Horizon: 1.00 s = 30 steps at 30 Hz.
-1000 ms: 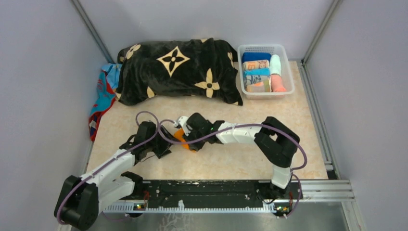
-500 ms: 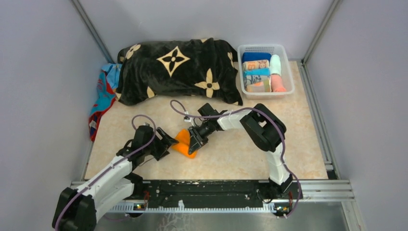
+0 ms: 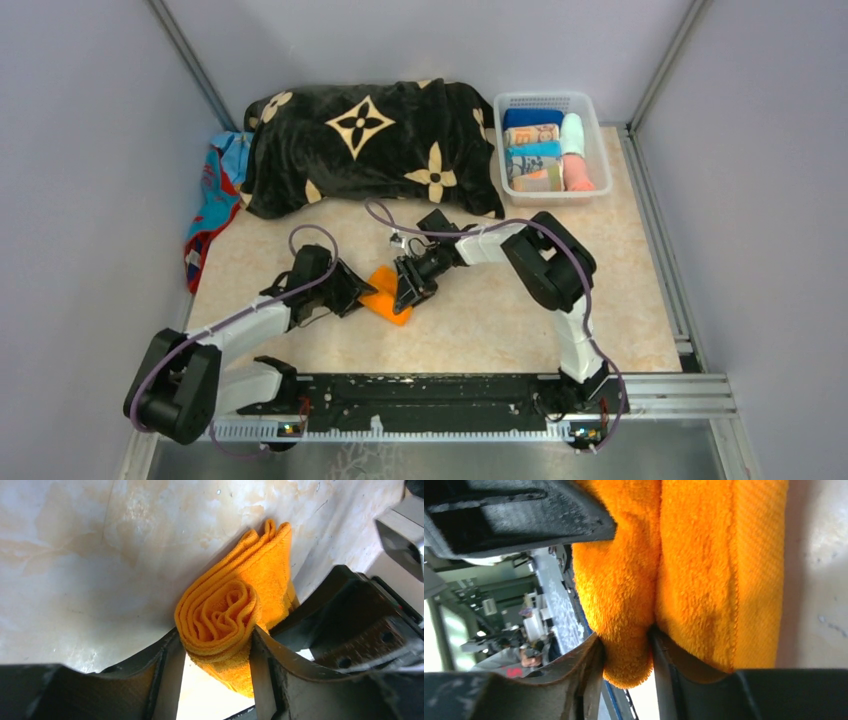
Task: Roll the towels
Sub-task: Roll the towel at the center of the board.
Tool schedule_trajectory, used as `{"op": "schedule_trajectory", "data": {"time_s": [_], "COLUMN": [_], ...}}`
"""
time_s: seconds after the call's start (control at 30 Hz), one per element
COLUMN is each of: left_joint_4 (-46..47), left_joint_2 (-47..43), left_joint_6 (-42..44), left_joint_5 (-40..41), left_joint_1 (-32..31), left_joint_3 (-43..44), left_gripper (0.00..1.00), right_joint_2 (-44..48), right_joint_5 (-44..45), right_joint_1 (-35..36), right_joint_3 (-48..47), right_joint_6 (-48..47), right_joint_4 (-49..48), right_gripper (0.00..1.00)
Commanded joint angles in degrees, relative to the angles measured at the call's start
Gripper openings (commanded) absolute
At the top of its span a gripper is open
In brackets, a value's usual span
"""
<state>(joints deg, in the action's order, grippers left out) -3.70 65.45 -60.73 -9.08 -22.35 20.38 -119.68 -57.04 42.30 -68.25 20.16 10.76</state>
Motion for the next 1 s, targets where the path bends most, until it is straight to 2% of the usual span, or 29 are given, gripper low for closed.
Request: {"op": "schedule_trajectory", "data": {"time_s": [0.0, 0.2, 0.33, 0.47, 0.7, 0.97], "left_joint_4": [-3.17, -4.52, -5.44, -5.83, -5.99, -5.88], "left_joint_2": [4.22, 5.64, 5.64, 5.74, 6.0, 6.05], "left_joint_6": [2.83, 3.32, 3.62, 3.91, 4.08, 4.04], "left_joint_5": [2.13, 2.68, 3.15, 3.02, 2.89, 2.76], "left_joint_1": [0.37, 0.31, 0.38, 0.4, 0.38, 0.4], "left_joint_3": [-0.52, 0.16, 0.72, 1.14, 1.33, 1.24], "left_gripper": [0.54, 0.54, 0.54, 0.54, 0.55, 0.55], "right_joint_2": [8.9, 20.91, 26.45, 28.75, 27.16, 18.01], "right_joint_5": [15.81, 38.71, 52.8, 61.82, 67.95, 69.28], "right_joint_1": [0.08, 4.11, 11.78, 18.35, 25.5, 27.04], "right_joint_3": [2.55, 4.33, 5.17, 6.32, 7.54, 7.3], "right_joint_6": [-4.57, -13.04, -17.61, -21.95, -26.46, -28.74], "right_joint_4": [0.5, 6.18, 6.39, 3.41, -1.82, -4.18], "right_gripper": [0.43, 0.56, 0.61, 0.63, 0.63, 0.62]}}
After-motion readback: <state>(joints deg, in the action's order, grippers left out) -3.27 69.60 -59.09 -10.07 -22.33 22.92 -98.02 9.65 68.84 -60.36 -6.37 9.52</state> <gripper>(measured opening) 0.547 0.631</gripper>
